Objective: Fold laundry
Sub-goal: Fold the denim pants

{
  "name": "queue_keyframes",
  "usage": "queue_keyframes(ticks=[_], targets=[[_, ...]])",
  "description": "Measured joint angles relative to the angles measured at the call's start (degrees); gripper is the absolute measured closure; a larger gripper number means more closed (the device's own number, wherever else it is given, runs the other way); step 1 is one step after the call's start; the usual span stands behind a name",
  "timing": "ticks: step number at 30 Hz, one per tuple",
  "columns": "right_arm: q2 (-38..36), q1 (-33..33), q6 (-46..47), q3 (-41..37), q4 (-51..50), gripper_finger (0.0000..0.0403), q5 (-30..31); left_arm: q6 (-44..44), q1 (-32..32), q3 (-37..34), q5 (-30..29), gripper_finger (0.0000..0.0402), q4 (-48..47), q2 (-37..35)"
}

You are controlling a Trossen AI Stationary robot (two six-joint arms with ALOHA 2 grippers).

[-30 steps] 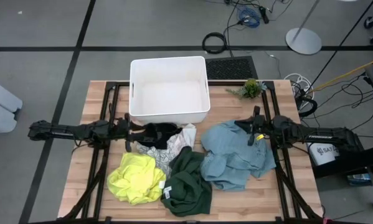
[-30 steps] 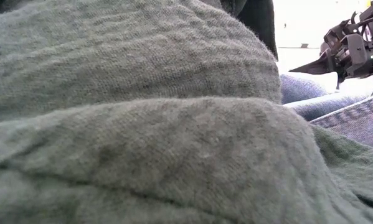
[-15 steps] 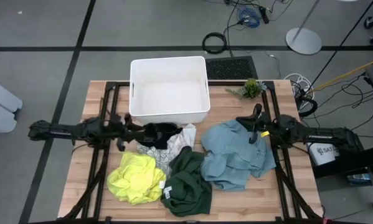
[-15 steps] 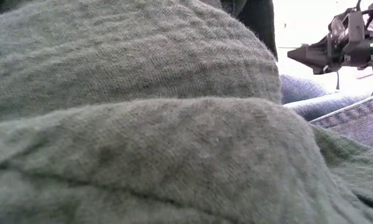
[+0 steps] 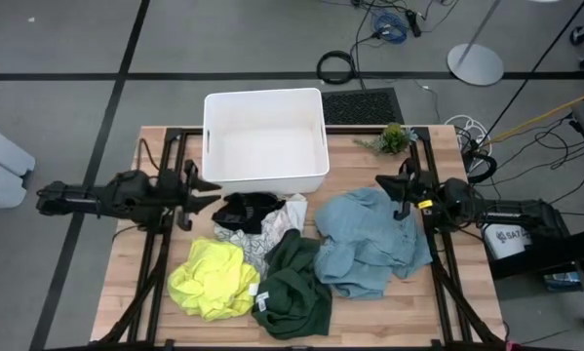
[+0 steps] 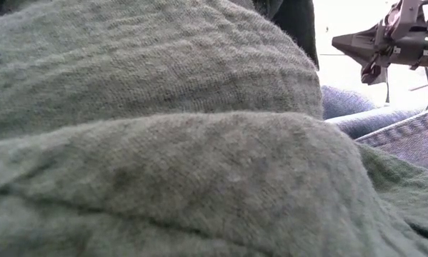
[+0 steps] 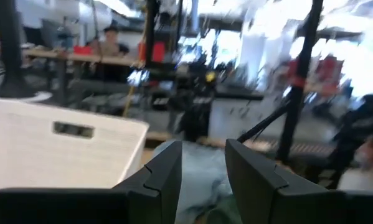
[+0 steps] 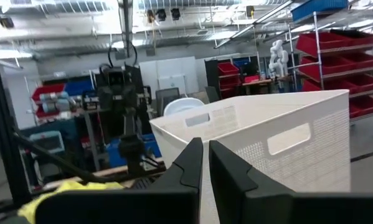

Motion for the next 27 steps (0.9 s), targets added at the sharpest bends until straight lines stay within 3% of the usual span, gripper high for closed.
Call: queue_keyframes(ticks=[5, 13, 19, 22, 27], targets=[[1.1, 0.0, -1.7, 0.0, -0.1, 0.0350, 1.3, 8.0, 0.0, 6.7, -1.7, 0.0270, -1.9, 10.6], [5.9, 0.0, -2.4, 6.3, -1.3, 0.0246, 3.2, 12.7, 0.0, 17.3, -5.0, 0.0255, -7.2, 22.2], [13.0, 0.0, -0.2, 17.9, -15.6, 0.0193, 3.0, 12.7, -0.6, 26.6, -6.4, 0.0208, -19.2, 28.3], [18.1, 0.0, 1.6, 24.5, -24.0, 0.0181, 2.2, 12.7, -1.9, 29.6, -6.5, 0.0185, -20.3, 30.6], [27.3, 0.0, 4.5, 34.8, -38.1, 0.0178, -4.2, 9.7, -4.9, 34.4, -6.5, 0.0172, -25.7, 33.3]])
